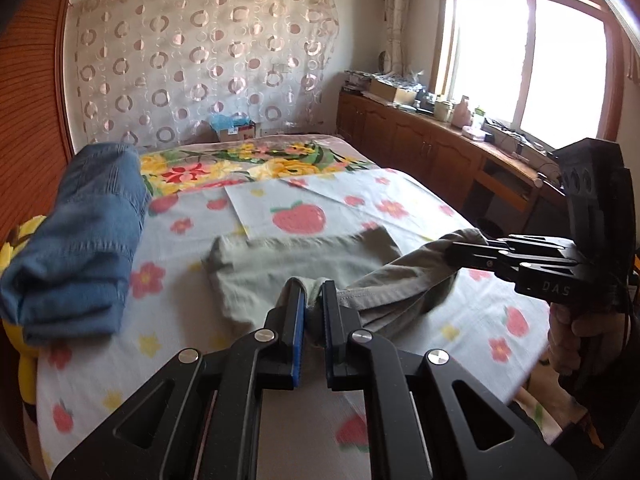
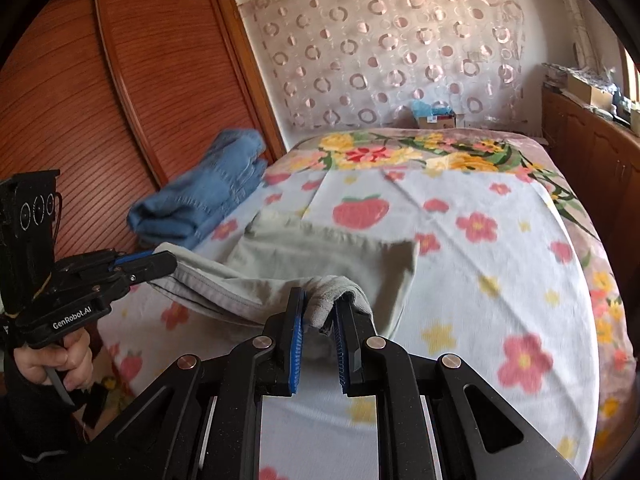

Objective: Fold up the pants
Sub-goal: 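Fold the lifted end over the shorts with the right tool, then lower the end onto the bundle and open the right tool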

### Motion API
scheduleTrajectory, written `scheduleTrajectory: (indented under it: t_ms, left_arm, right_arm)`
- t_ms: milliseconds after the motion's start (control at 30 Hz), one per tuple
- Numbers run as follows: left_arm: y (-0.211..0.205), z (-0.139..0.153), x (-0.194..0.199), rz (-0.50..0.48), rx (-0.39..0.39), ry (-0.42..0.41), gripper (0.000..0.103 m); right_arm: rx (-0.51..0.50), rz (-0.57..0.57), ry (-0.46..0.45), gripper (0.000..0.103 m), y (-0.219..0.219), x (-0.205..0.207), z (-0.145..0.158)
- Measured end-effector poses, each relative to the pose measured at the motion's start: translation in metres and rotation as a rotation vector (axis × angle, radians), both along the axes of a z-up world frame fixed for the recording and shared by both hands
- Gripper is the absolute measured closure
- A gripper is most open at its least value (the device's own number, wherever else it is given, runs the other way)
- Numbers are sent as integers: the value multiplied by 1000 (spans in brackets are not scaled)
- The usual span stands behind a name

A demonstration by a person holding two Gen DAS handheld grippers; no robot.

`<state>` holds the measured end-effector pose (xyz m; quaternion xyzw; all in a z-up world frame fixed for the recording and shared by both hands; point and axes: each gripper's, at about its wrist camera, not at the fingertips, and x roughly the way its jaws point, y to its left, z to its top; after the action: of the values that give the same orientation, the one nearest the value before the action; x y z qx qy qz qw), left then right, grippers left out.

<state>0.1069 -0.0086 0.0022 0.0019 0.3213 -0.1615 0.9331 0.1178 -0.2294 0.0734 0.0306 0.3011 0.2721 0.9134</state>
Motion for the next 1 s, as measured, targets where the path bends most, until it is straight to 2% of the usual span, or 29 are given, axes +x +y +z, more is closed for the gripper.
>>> scheduleTrajectory:
  t_ms: [167,300,600,667,733,833,867,900,933,1000]
  left_arm:
    - [2,-2,26,15,7,14,94]
    - [2,-12,47,23,19,62,94]
    - [4,-25,54,35,42,93,93]
    - [5,-22,52,36,44,88,86]
    - [5,-17,48,36,41,58,62]
    - [6,-13,42,31,47,36,49]
    - [7,-13,41,33,49,37,44]
    - [8,-13,40,35,45,36,30]
    - [11,-14,39,38,39,32,24]
    - [14,-18,37,42,35,40,24]
  right_arm:
    - [-9,-23,18,89,9,31,-7]
    - [-40,-37,26,89,19,50,-16]
    - [-67,-43,72,87,38,78,-23]
    - [-70,-48,67,86,37,80,-21]
    - [-72,-50,47,82,35,74,-17]
    - [-83,-55,14,61,32,69,-12]
    - [-85,-58,6,60,30,67,-13]
    - [-83,-63,-2,59,28,64,-12]
    - [-83,-69,-6,58,25,61,-14]
    - [-85,-84,-7,57,19,55,-16]
